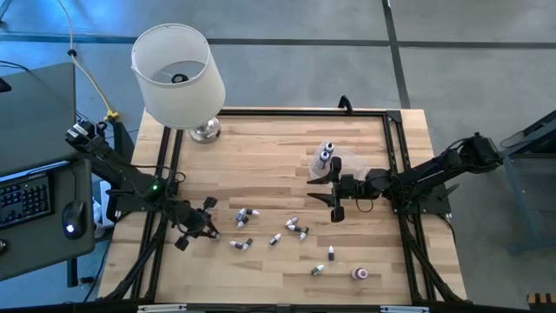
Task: Pick & Place food coloring
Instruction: Put the large violet food coloring bottle into the transparent bin
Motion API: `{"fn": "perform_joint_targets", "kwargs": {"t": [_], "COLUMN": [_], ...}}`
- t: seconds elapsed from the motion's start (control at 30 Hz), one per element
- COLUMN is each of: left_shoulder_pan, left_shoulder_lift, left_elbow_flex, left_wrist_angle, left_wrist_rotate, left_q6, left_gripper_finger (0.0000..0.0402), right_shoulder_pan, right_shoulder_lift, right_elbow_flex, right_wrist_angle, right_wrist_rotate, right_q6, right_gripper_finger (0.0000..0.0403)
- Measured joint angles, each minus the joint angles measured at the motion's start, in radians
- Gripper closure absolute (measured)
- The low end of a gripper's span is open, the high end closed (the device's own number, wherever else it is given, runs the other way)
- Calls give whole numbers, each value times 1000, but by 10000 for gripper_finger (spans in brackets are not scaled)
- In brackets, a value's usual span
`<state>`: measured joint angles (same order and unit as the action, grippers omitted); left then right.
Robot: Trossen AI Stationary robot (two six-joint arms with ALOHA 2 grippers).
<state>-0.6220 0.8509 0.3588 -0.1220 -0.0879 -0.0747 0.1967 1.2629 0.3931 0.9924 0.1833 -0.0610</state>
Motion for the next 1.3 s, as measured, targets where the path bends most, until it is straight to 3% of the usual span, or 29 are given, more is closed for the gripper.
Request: {"fn": "perform_joint_targets", "kwargs": {"t": [0.13,0.3,0.5,0.7,0.93,1.17,1.3], "left_shoulder_pan": [0,0,3,137,423,646,726], "left_shoulder_lift": [0,-9,-8,58,300,621,799], "left_elbow_flex": [3,46,148,282,418,623,765], "left_wrist_angle": [7,6,10,75,264,405,420], "left_wrist_rotate": [-22,-42,-185,-229,-68,273,354], "left_q6": [0,20,88,177,155,239,243], "left_gripper_finger": [372,376,370,374,374,370,369], "right_shoulder_pan": [0,0,0,0,0,1,0], "right_shoulder_lift": [0,0,-7,-65,-294,-555,-647], "right_elbow_flex": [0,0,12,52,53,53,53], "right_wrist_angle": [0,13,33,-58,-485,-920,-1133], "right_wrist_rotate": [0,0,24,26,184,380,458], "right_q6": [0,0,-8,19,54,274,433], "right_gripper_finger": [249,249,249,249,250,262,270]}}
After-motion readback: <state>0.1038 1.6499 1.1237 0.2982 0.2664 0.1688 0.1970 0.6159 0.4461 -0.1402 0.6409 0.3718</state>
